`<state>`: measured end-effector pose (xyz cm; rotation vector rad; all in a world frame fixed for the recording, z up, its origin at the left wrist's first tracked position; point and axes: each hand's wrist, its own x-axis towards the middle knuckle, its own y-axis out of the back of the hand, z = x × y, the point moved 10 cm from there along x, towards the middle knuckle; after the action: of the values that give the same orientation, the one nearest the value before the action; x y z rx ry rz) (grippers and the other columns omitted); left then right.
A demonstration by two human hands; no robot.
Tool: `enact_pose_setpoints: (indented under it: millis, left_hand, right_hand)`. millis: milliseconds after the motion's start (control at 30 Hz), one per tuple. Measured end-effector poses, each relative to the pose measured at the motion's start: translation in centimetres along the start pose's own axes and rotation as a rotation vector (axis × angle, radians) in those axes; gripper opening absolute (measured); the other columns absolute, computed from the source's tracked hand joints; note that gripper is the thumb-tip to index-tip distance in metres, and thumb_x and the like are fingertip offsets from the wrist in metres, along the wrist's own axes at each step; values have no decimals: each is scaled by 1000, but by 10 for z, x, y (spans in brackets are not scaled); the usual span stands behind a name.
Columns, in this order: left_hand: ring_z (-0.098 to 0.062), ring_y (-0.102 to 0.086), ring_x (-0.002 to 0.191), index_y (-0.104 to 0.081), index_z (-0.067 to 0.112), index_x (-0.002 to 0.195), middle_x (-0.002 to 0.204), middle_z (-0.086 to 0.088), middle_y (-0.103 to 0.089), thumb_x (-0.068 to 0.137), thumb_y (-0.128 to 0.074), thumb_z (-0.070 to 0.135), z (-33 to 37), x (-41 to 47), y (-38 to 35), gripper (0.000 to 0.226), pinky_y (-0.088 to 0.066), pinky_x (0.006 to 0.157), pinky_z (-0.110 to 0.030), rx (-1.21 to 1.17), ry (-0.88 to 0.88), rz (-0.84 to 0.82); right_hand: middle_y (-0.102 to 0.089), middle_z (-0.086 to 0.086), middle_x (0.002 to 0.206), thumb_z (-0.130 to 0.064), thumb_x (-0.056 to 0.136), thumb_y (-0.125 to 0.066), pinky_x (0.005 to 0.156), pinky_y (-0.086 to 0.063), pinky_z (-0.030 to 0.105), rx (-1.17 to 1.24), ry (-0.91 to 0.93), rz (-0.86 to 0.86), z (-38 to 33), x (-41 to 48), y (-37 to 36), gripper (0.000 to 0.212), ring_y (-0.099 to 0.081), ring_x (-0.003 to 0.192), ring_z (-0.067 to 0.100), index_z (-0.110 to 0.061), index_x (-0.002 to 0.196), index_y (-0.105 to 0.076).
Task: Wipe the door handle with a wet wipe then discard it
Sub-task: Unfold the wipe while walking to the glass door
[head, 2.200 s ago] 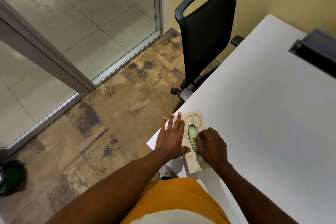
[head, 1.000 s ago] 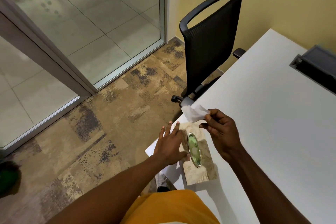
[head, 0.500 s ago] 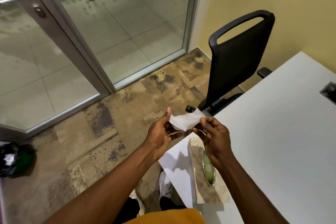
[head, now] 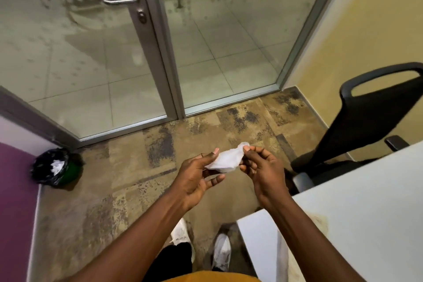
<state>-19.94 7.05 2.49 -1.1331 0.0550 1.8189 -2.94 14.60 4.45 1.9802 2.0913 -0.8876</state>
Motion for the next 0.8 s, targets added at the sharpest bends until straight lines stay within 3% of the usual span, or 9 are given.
enact_pose_setpoints:
  millis: [67, 167, 333, 433, 600, 667, 800]
  left_hand:
    - [-20, -82, 74, -78, 9, 92, 95, -15, -82, 76, -88, 11, 22, 1, 19, 19, -67, 64, -29, -34, -35, -29]
    - [-24, -83, 76, -74, 3, 103, 100, -20, -81, 86, -77, -15, 53, 2, 49, 25, -68, 67, -27, -83, -71, -36]
    - [-27, -83, 88, -74, -2, 122, 111, -21, -82, 81, -73, -31, 106, 4, 97, 50, -67, 65, -28, -13, -152, -4]
    - [-21, -83, 77, -74, -4, 121, 99, -18, -84, 84, -70, -30, 132, 4, 122, 46, -64, 62, -25, -8, -186, 18]
    - [-15, -78, 69, -74, -4, 120, 100, -18, -80, 93, -67, -22, 163, 5, 155, 33, -60, 59, -21, -20, -227, 74]
    - [-21, -77, 81, -74, -2, 118, 108, -22, -81, 94, -68, -20, 172, 6, 164, 30, -60, 65, -26, 1, -252, 94]
    - [-30, -78, 97, -74, 1, 115, 114, -24, -82, 95, -73, -13, 191, 9, 178, 24, -63, 76, -31, 28, -309, 114]
  right_hand:
    - [-75, 13, 81, -9, 93, -77, 56, -58, 26, -25, -12, -7, 2, 3, -30, 16, -66, 62, 15, -17, 79, -80]
    - [-74, 12, 74, -4, 92, -76, 53, -57, 23, -22, -27, 1, 9, 11, -69, 22, -65, 59, 15, -16, 73, -79]
    - [-71, 10, 69, -2, 92, -75, 52, -56, 22, -21, -40, 9, 23, 20, -132, 8, -64, 58, 15, -6, 86, -72]
    - [-72, 13, 71, 0, 92, -74, 52, -55, 24, -53, -20, 4, 31, 22, -165, 7, -66, 57, 17, -5, 94, -70]
    - [-78, 10, 87, 0, 92, -73, 58, -56, 29, -307, 133, 56, 34, 21, -196, 24, -71, 69, 19, -17, 109, -69]
    - [-78, 1, 94, -6, 91, -76, 60, -58, 27, -418, 222, 27, 32, 19, -209, 21, -72, 79, 16, -23, 103, -73]
    - [-77, -10, 88, -22, 87, -84, 62, -58, 26, -540, 318, -133, 29, 20, -248, 7, -69, 79, 14, -25, 92, -79]
